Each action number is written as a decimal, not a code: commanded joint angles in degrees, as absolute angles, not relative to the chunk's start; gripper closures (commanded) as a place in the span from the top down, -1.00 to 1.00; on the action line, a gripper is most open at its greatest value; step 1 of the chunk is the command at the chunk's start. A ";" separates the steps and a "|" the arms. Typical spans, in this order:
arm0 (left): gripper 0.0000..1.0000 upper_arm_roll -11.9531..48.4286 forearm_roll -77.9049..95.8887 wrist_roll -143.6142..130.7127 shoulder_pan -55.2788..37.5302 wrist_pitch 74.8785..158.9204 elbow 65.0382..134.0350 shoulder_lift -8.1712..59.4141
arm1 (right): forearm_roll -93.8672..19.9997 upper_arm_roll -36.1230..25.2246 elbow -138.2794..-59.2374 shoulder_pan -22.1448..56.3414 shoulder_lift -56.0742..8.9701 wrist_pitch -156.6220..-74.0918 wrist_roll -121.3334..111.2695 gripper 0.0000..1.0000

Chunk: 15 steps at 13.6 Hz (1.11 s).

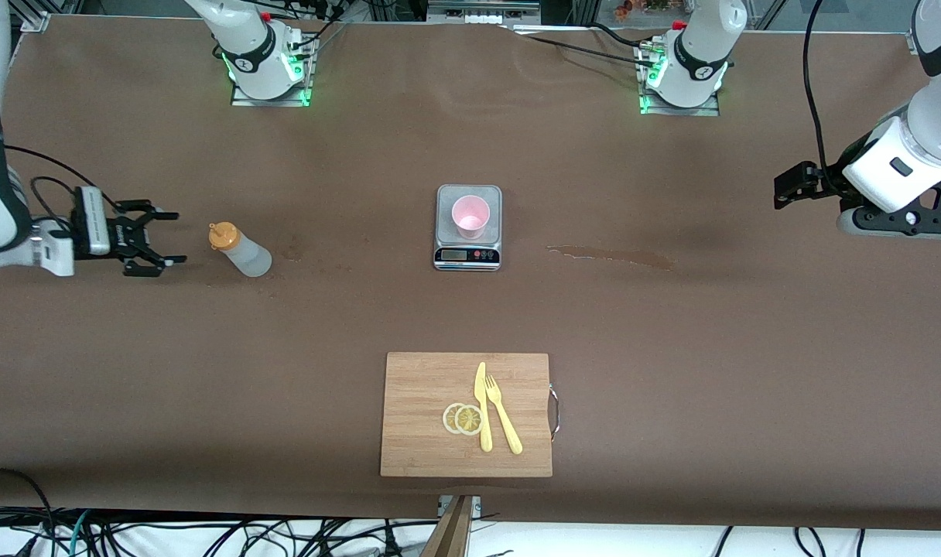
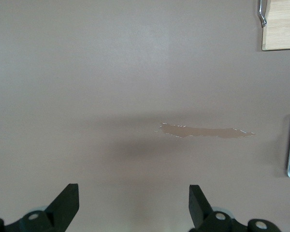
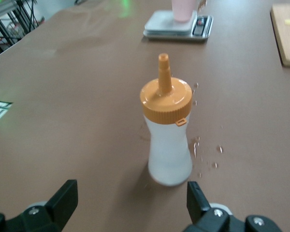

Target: Add sauce to pink cup with both arms

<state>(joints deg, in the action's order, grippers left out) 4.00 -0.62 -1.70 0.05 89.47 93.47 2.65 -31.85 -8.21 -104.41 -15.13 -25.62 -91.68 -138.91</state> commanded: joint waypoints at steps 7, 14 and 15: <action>1.00 4.22 0.61 -1.58 0.44 89.12 93.34 2.20 | -17.50 -0.36 -107.14 -15.38 -2.22 -91.23 -93.74 1.00; 1.00 4.13 0.70 -2.11 0.44 90.26 93.08 2.99 | -11.96 1.31 -107.31 -10.46 6.58 -91.84 -52.53 1.00; 1.00 4.13 0.70 -2.11 0.44 90.35 93.08 2.99 | -11.87 1.67 -107.23 -10.02 7.29 -91.93 -46.90 1.00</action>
<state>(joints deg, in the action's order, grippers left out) 3.99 -0.62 -1.85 0.05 89.93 93.47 2.80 -13.18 0.92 -105.51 -10.69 4.54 -90.99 -56.21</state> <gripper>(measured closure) 0.000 0.000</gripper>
